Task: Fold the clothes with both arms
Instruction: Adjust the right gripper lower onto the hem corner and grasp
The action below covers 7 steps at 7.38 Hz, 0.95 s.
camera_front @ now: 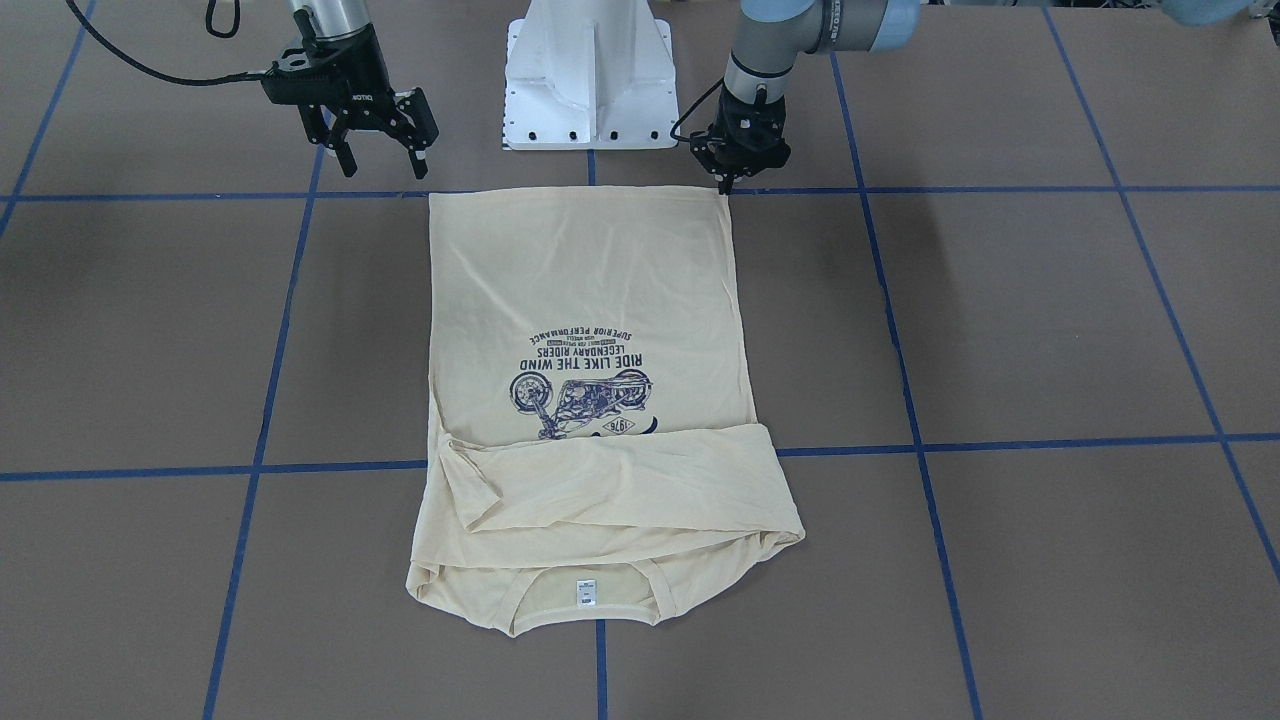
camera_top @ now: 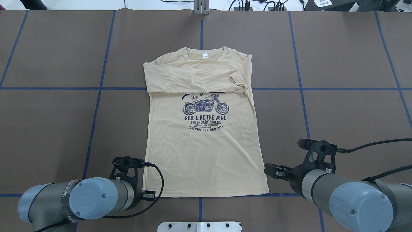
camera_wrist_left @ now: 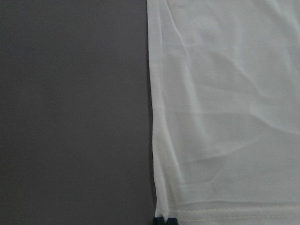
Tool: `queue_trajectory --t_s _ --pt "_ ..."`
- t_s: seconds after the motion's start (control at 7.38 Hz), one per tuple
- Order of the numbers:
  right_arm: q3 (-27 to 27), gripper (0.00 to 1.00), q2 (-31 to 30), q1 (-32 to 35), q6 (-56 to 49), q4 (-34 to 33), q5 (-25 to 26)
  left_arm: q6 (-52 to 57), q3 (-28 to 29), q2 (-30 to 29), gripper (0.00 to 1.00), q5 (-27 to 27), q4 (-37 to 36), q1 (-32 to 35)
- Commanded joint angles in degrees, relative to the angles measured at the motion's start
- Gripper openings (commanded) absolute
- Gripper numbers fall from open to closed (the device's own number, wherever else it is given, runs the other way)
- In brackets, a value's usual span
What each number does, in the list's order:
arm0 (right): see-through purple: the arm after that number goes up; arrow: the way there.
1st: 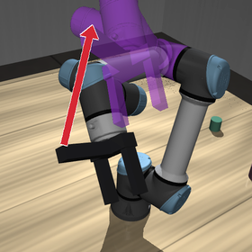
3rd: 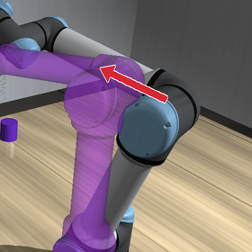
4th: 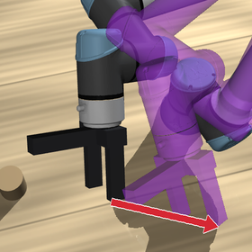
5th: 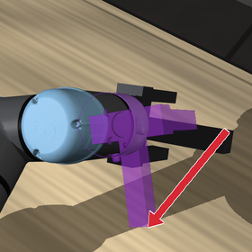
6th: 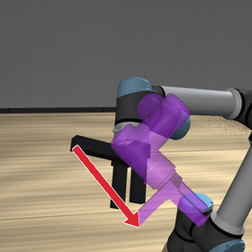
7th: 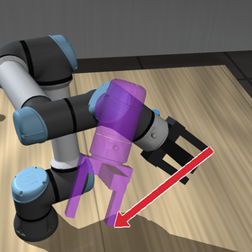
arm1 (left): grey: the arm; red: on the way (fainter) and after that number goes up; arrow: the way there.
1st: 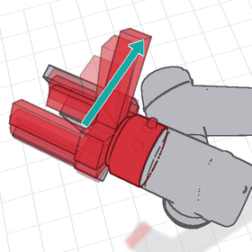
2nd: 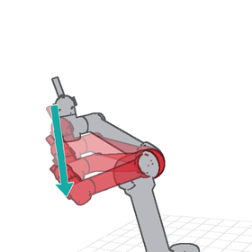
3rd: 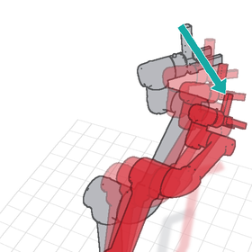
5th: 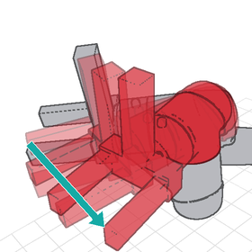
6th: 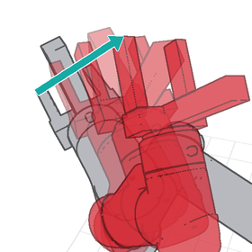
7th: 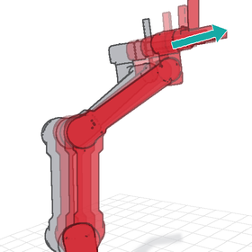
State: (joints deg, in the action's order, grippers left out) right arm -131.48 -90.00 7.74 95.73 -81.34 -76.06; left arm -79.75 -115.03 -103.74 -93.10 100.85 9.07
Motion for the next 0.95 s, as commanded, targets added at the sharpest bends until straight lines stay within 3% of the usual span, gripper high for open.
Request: queue_trajectory --t_s 0.0,0.27,0.41,0.81 --pt "2.96 0.93 2.35 -5.17 3.48 -0.22 5.81 0.03 -0.45 -0.06 0.00 -0.15 -0.04 0.07" --pt "9.81 0.70 7.09 -7.12 6.39 -0.22 9.42 -0.06 -1.50 -0.32 0.00 -0.15 -0.13 0.07" --pt "10.71 0.49 7.03 -7.56 6.92 -0.22 9.79 -0.14 -1.60 -0.41 0.00 -0.15 -0.13 0.07" --pt "12.39 0.45 6.24 -8.18 6.92 -0.22 10.32 -0.15 -1.95 -0.41 0.00 -0.15 -0.13 0.07"
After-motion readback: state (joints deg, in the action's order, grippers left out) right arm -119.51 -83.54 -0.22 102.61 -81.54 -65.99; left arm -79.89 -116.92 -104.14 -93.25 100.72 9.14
